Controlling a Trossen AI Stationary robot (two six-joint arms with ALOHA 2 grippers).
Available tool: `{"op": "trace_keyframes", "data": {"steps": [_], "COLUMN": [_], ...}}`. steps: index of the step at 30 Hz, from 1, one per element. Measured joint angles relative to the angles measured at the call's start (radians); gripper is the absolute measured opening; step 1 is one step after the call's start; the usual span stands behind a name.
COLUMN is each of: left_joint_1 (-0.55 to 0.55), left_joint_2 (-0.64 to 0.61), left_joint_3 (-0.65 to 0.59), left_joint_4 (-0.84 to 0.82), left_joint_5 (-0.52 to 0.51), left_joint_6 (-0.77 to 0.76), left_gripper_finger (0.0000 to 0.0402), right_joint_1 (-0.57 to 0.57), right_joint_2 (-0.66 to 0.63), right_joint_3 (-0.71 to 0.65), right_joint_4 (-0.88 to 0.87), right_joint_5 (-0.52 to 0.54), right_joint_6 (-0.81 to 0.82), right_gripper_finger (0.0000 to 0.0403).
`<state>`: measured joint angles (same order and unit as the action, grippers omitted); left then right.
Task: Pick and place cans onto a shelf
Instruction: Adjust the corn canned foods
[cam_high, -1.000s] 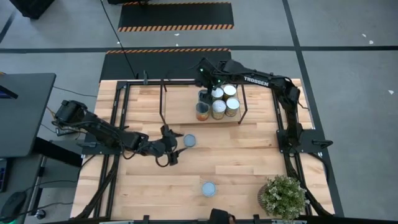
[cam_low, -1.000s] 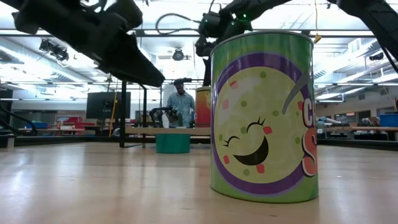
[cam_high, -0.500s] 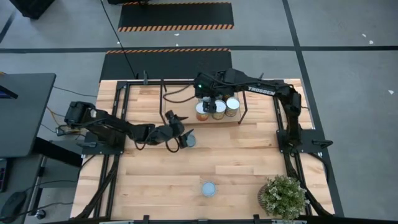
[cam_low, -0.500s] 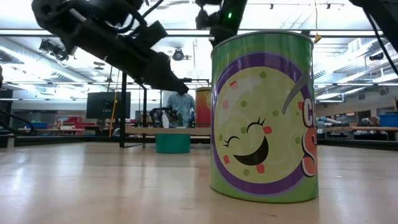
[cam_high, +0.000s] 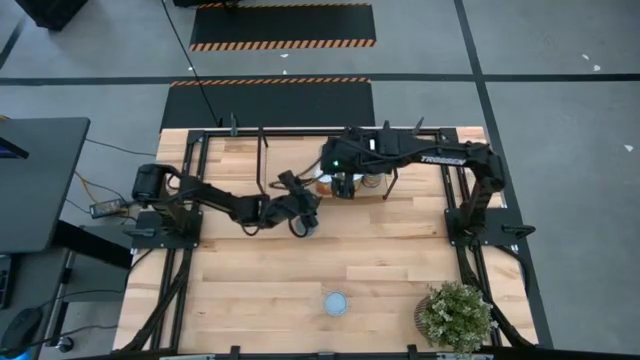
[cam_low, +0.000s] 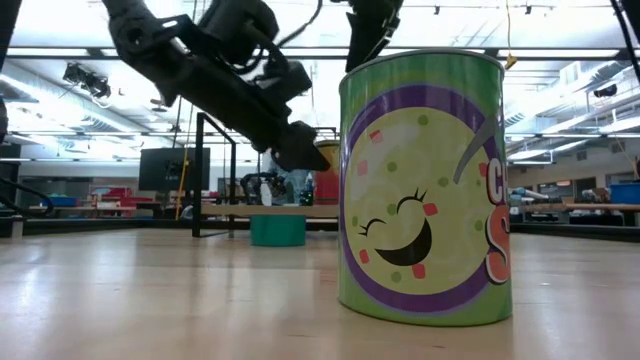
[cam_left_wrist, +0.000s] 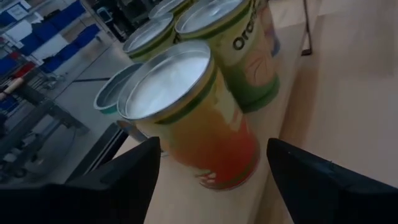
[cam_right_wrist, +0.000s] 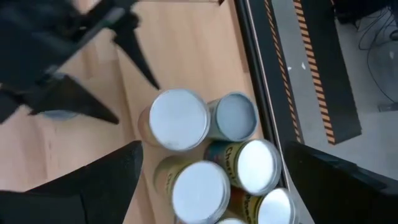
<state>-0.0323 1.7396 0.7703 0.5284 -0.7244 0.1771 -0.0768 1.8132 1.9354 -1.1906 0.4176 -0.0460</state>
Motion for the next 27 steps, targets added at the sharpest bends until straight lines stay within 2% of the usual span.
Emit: {"op": "trace_keyframes", "data": {"steps": [12, 27], "left_joint_1": [0.042, 0.049], "left_joint_2": [0.031, 0.031], "left_joint_3": [0.02, 0.039], "left_joint_4": [0.003, 0.018], "left_joint_5": [0.028, 0.056], "left_joint_6": [-0.008, -0.013], "left_gripper_finger": [0.0273, 0.0187], "right_joint_1": [0.143, 0.227], "right_joint_2": [-0.058, -0.087], "right_joint_3": [-0.074, -0.074], "right_joint_4": [-0.007, -0.04], "right_joint_5": [0.11, 0.163], "right_joint_6": [0.09, 0.156], "right_gripper_finger": [0.0396, 0.0396]}}
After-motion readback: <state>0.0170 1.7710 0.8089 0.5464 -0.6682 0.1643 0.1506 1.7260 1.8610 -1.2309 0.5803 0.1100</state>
